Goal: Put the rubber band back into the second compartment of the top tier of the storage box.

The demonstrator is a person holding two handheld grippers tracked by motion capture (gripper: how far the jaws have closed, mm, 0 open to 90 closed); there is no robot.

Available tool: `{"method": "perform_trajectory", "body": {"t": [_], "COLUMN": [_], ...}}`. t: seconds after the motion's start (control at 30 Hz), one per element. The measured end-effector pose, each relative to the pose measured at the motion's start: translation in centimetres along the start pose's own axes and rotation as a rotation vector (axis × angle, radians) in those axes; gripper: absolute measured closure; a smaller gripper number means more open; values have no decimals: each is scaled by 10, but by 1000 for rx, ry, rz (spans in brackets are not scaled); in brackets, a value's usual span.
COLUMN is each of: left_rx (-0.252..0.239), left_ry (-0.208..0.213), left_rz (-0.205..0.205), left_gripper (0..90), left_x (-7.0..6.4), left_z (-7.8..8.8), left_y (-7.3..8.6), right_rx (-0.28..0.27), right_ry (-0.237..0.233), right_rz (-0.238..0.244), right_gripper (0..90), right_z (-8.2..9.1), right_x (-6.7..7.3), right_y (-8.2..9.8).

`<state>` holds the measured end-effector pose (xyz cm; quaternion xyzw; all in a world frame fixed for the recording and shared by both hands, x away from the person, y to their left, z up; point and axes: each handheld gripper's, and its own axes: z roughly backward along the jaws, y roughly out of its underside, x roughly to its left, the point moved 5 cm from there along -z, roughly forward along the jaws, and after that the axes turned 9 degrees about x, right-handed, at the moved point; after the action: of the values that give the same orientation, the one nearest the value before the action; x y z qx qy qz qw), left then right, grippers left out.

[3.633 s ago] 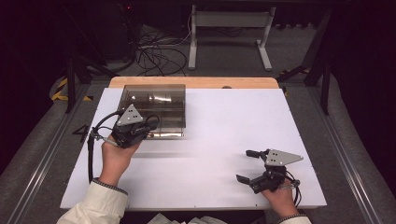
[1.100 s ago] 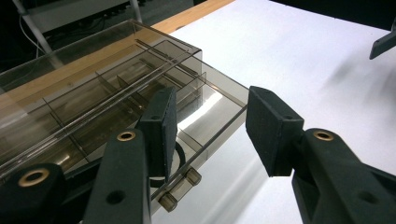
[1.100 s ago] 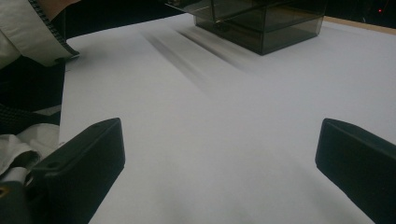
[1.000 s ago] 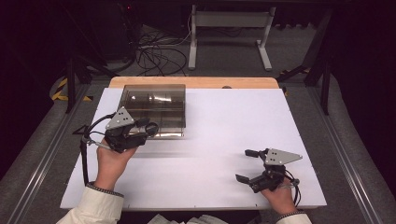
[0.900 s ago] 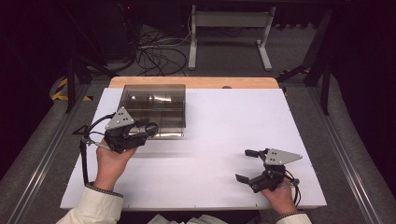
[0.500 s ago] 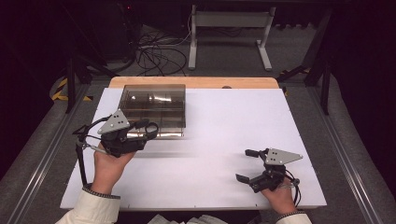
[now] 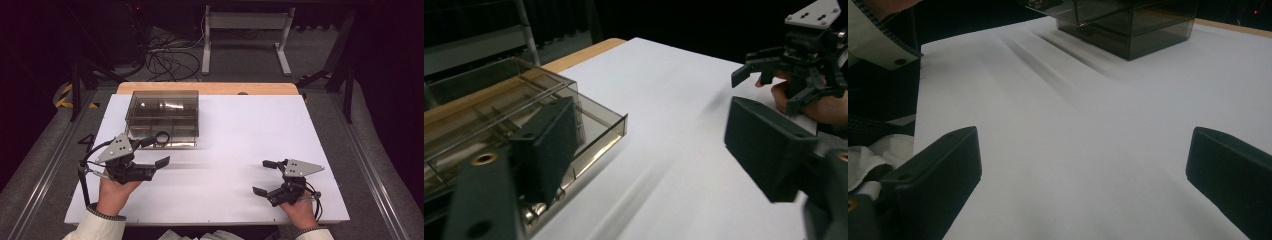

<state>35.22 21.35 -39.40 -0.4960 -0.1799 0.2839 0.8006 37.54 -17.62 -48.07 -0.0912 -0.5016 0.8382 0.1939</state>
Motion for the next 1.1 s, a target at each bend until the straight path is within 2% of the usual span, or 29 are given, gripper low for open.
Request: {"method": "perform_trajectory", "body": {"t": [0.2, 0.33, 0.57, 0.77, 0.9, 1.07, 1.1], "left_rx": [-4, -18, -27, -24, 27, 49, 53], "left_ry": [-6, -1, -33, -18, -62, -40, -43], "left_rz": [4, 28, 17, 25, -4, 8, -1], "left_gripper": [137, 95, 71, 53, 46, 32, 31], "left_x": [-1, 0, 5, 10, 13, 14, 15], "left_z": [0, 0, -5, -10, -16, -20, -20], "left_y": [15, 24, 48, 64, 73, 83, 85], "right_rx": [1, 2, 3, 4, 6, 6, 6], "right_ry": [-1, -1, -1, 2, 4, 4, 4], "right_rz": [1, 4, 2, 2, 2, 2, 2], "right_gripper": [19, 19, 19, 19, 19, 19, 19], "right_z": [0, -1, -1, -1, -1, -1, -1], "right_x": [0, 0, 0, 0, 0, 0, 0], "right_y": [0, 0, 0, 0, 0, 0, 0]}}
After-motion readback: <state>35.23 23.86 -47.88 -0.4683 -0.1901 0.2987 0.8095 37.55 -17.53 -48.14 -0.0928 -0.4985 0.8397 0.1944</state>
